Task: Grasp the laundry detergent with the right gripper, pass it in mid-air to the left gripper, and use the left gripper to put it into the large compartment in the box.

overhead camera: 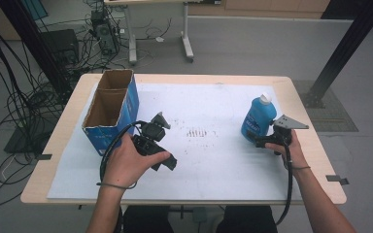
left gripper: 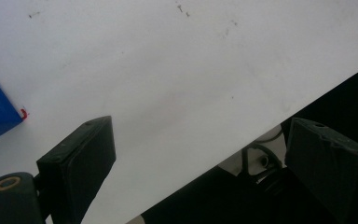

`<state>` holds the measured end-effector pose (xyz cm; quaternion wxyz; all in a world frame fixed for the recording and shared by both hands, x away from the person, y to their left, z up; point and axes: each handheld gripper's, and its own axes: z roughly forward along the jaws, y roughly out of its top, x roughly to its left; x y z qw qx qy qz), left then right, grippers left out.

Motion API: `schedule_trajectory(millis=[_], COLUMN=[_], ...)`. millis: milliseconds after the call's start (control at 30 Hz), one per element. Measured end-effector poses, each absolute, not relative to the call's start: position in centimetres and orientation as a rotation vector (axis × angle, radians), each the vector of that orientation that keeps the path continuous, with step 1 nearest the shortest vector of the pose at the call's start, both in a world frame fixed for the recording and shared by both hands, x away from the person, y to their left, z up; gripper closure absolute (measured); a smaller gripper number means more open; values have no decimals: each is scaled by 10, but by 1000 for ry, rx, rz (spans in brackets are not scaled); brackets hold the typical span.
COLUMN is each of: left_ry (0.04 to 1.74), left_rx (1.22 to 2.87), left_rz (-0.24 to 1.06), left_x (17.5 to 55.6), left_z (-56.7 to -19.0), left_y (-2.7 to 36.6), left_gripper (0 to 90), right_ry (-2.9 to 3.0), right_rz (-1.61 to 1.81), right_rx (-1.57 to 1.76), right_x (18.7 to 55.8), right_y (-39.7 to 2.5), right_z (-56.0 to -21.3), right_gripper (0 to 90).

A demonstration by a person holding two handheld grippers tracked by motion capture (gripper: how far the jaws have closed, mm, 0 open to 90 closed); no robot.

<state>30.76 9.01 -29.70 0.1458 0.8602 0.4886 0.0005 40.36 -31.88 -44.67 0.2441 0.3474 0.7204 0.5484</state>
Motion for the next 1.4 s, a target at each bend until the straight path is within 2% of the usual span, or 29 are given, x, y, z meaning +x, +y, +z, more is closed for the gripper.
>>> schedule_trajectory(millis=[1400], left_ry=[1400], left_rx=[2487], left_rz=[14], left_x=[307], left_z=[-295], left_y=[88], left_gripper=[88], right_ry=[1960], right_rz=[1511], right_rx=[944], right_x=[402], right_y=[-319], right_z=[-444], right_gripper=[39])
